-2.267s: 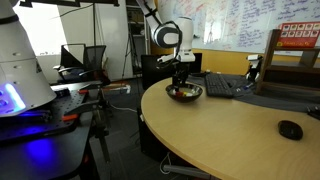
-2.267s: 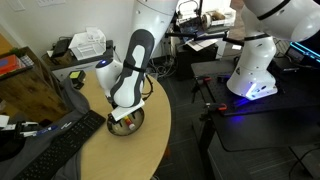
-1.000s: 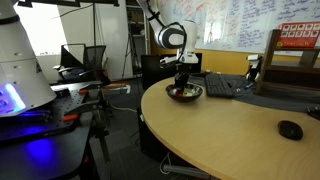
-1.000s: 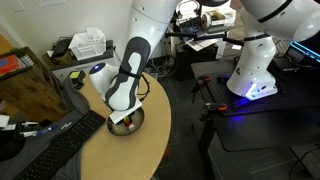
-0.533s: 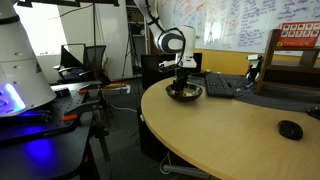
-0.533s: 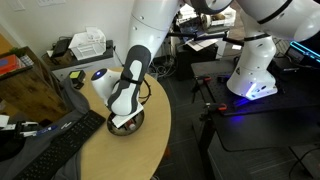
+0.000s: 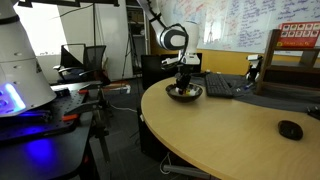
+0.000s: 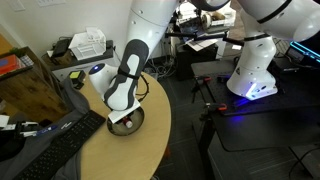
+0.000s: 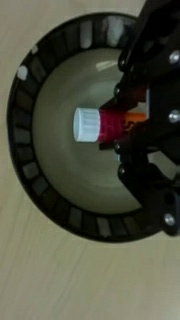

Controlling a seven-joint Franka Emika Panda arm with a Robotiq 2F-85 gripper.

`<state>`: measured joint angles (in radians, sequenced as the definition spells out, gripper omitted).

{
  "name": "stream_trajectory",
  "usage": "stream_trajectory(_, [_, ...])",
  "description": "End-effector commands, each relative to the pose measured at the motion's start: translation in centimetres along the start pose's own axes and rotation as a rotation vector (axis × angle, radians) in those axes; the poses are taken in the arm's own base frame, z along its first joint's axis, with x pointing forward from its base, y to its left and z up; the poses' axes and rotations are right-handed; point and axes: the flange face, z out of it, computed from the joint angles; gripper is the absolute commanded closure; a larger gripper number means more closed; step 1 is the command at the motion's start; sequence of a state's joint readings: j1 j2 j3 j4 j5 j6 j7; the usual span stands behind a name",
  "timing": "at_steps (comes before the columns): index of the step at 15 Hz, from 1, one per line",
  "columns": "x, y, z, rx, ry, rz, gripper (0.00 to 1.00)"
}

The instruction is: Take the paper glue out of the bowl and put it on the table

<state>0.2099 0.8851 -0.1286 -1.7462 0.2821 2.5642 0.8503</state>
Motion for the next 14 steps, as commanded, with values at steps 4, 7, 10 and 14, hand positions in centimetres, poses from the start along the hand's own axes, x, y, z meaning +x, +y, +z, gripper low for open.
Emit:
stream_trajectory(4, [0.8, 2.8, -6.2, 0.009, -0.002, 0.010, 0.92])
stream_trajectory(7, [1.4, 6.8, -7.0, -0.021, 0.019, -0.035, 0.92])
stream_trajectory(10, [2.4, 12.0, -6.2, -0.081, 0.026, -0.037, 0.92])
stream_trajectory(14, [4.3, 17.6, -4.2, -0.066, 0.032, 0.076, 0.92])
